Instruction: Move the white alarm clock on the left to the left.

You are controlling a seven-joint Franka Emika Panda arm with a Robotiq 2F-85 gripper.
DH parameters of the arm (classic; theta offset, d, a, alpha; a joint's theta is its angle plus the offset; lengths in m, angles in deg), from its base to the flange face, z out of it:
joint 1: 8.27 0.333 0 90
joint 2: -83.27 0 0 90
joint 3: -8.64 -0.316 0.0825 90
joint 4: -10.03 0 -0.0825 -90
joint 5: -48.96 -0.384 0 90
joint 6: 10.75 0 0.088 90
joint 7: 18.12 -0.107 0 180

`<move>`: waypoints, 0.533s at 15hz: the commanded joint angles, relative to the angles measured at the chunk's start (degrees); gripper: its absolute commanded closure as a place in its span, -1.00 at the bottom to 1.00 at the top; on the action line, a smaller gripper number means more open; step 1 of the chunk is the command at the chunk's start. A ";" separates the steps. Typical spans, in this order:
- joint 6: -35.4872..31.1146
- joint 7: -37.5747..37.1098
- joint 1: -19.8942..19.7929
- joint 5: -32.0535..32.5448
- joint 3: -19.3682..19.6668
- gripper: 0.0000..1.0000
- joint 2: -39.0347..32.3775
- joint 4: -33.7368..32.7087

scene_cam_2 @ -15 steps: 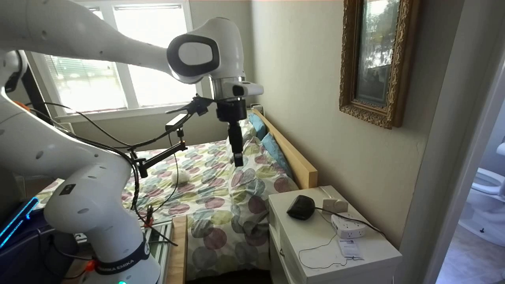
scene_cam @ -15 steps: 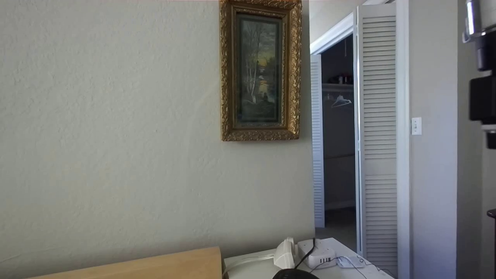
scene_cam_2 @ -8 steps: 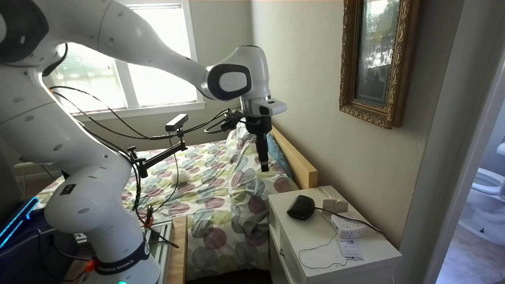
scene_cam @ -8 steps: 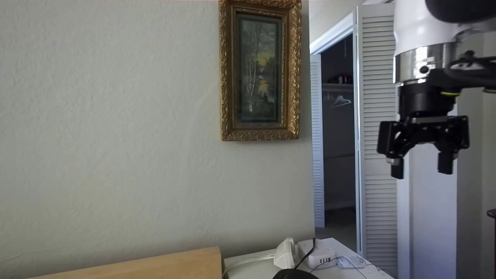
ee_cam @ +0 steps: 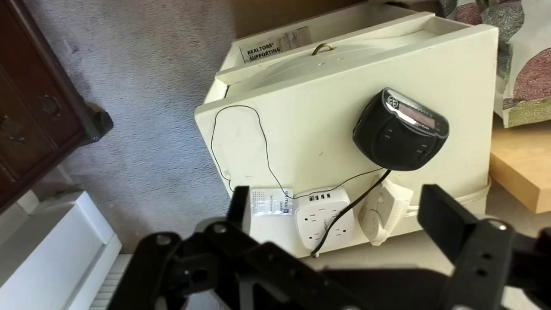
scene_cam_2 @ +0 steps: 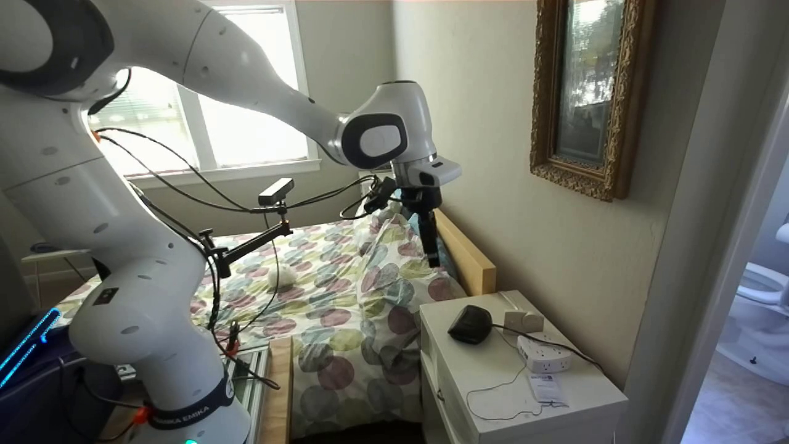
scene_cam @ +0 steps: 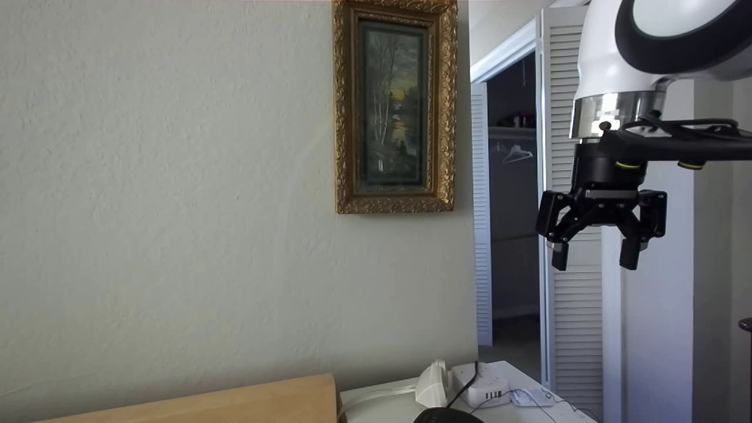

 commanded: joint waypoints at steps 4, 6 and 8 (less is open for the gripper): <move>-15.06 -7.75 -2.10 9.95 -1.15 -1.00 -11.47 -0.87; -17.80 -11.98 -1.70 14.05 -0.36 -1.00 -17.60 -3.78; -17.75 -16.23 0.40 17.46 1.51 -1.00 -23.59 -7.69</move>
